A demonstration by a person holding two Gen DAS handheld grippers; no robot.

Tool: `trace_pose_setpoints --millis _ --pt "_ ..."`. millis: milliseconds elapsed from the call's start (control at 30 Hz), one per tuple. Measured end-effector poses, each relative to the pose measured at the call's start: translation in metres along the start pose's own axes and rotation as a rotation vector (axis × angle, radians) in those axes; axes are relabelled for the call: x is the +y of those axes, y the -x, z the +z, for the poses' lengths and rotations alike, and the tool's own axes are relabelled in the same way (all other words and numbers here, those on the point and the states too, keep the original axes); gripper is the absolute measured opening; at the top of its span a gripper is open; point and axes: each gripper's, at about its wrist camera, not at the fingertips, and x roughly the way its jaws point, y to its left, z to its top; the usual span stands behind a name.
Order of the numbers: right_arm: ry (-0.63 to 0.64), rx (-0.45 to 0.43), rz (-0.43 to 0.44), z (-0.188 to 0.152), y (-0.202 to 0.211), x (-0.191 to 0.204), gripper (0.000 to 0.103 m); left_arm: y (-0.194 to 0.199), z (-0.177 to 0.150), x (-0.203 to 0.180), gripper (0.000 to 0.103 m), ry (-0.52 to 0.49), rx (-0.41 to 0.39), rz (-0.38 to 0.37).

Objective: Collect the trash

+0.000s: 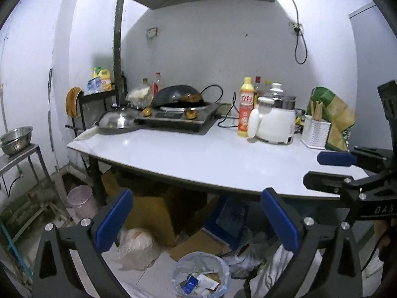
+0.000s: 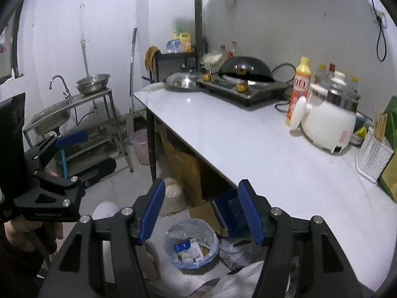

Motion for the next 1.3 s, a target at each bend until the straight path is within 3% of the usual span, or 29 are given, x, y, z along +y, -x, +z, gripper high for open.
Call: trace_pose_setpoints --millis 267,467,667,767,1300 --pt "0.016 -0.084 -0.015 0.019 0.035 -0.002 0.065 0.019 0.016 -0.006 0.103 0.022 -0.076 -0.012" --pt "0.008 -0.146 -0.028 0.026 0.057 -0.005 0.081 0.031 0.027 -0.011 0.103 -0.003 -0.120 -0.015" --pt "-0.013 -0.186 -0.036 0.028 0.067 -0.013 0.088 0.027 0.028 -0.010 0.103 0.051 -0.090 -0.049" --pt "-0.018 -0.186 -0.039 0.029 0.065 -0.017 0.089 0.024 0.026 -0.006 0.103 0.071 -0.082 -0.021" --pt "-0.038 -0.111 -0.011 0.024 0.017 -0.016 0.089 0.006 0.012 0.014 0.103 0.108 -0.006 0.009"
